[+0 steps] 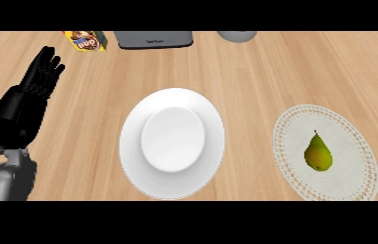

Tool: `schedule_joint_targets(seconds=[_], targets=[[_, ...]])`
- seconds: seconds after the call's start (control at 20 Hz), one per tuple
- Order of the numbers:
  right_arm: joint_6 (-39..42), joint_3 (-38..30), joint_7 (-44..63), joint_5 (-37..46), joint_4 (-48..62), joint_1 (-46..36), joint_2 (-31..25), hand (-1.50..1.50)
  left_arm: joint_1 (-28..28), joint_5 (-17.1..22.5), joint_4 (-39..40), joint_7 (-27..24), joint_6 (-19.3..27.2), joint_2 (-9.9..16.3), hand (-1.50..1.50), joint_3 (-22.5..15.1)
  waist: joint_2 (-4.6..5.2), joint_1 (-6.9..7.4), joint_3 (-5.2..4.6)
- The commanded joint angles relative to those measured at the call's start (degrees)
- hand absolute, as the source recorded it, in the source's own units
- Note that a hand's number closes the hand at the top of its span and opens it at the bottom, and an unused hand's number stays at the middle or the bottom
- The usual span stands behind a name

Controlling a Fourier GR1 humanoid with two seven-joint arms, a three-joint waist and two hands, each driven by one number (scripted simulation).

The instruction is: Pick the cupcake from the placemat and place it in the plate

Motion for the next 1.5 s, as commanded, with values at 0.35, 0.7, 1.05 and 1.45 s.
schedule_joint_targets(seconds=[0.35,0.7,1.05,1.45], targets=[[-10.7,19.1,0.0,22.5,-30.8,19.7,4.0,1.50,-0.3,1.1,1.4,-1.6,-2.2,0.1,0.00,0.1,0.69,1.86,0.44],[-6.7,37.7,-1.3,36.6,-38.6,15.1,12.7,1.50,-1.8,-1.3,1.8,-1.8,-1.1,-2.0,0.00,-2.8,1.04,2.91,0.37],[4.6,45.9,4.4,43.6,-28.8,-0.1,25.4,1.50,0.0,-1.3,1.7,-4.3,-2.4,-2.0,0.00,-2.3,1.48,4.61,0.45],[8.1,41.0,13.4,32.6,-26.0,-15.8,25.5,1.50,-6.2,-1.9,3.0,-0.3,-1.2,-3.2,0.00,-4.0,2.17,6.09,0.53]])
